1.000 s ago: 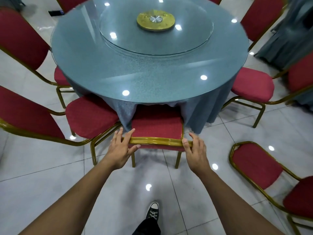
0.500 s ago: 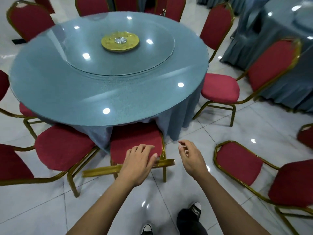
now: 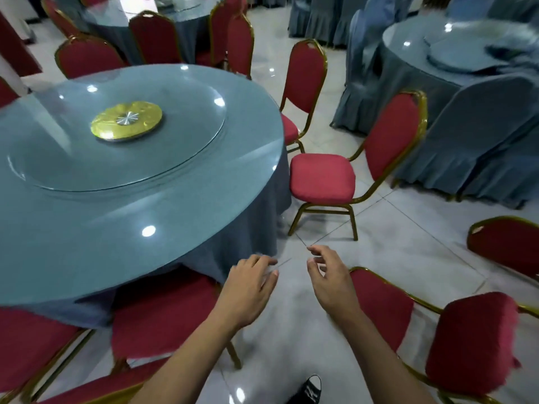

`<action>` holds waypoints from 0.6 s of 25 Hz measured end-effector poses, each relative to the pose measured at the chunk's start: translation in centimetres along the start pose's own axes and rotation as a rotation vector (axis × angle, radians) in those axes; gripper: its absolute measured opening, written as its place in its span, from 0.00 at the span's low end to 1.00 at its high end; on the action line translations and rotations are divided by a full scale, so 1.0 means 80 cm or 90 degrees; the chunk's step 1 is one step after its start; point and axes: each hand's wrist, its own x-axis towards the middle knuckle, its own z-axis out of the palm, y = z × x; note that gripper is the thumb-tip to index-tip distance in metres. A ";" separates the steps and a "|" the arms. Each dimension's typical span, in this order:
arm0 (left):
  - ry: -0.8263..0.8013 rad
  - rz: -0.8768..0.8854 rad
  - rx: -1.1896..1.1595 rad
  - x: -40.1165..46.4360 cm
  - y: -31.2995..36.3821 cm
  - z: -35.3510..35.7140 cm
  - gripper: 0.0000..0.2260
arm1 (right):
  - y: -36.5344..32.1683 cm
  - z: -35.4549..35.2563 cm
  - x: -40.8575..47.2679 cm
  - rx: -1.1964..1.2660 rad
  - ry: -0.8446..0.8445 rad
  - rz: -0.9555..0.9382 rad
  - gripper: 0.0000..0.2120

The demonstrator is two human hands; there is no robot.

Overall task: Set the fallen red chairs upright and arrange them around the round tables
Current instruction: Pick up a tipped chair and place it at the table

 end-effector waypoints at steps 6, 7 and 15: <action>0.006 0.019 -0.032 0.118 0.107 0.031 0.15 | 0.056 -0.113 0.091 0.032 0.033 0.007 0.11; 0.005 0.029 -0.029 0.138 0.116 0.036 0.14 | 0.065 -0.127 0.106 0.036 0.042 0.004 0.11; 0.001 0.082 -0.066 0.338 0.175 0.075 0.14 | 0.125 -0.211 0.276 -0.010 0.084 0.018 0.11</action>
